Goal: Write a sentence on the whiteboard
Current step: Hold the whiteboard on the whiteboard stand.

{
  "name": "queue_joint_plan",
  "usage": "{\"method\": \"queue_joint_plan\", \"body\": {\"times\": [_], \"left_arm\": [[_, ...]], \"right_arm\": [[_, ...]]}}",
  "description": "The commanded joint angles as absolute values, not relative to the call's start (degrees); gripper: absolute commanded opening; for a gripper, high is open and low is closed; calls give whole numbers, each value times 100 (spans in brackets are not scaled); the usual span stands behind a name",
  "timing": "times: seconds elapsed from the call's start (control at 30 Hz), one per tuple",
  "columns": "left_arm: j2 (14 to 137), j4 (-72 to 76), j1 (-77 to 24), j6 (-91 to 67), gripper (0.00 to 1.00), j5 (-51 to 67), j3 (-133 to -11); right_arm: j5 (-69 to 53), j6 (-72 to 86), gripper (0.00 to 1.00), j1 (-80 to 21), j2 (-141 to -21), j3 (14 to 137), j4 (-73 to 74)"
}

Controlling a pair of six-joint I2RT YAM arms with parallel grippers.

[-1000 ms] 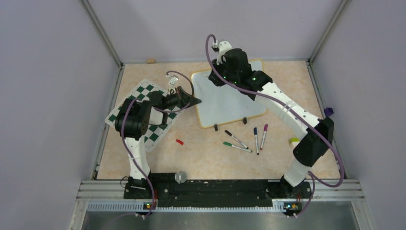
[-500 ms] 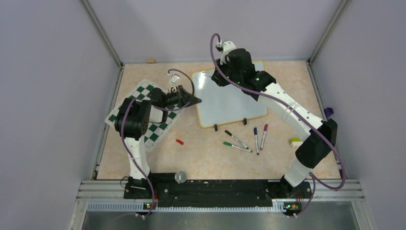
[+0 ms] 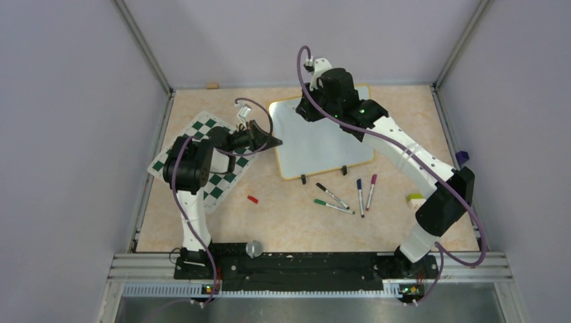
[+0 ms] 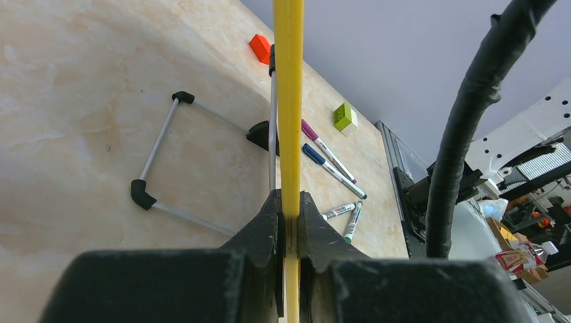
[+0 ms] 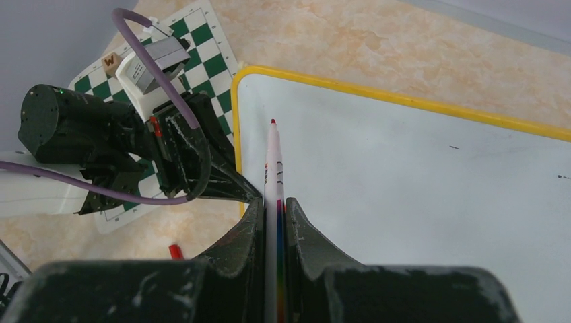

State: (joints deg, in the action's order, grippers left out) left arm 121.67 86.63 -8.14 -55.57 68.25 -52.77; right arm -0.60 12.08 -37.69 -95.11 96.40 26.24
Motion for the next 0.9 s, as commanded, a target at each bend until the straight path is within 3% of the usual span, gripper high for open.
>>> {"method": "queue_joint_plan", "body": {"times": [0.0,0.87], "left_arm": [[12281,9242,-800,-5651,0,7565,-5395],[12374,9281,-807,-6091,0,7730,-5722]], "right_arm": [[-149,1289,0,-3741,-9346,9826,2500],[371,1573,0,-3900,-9411,9975,2382]]}}
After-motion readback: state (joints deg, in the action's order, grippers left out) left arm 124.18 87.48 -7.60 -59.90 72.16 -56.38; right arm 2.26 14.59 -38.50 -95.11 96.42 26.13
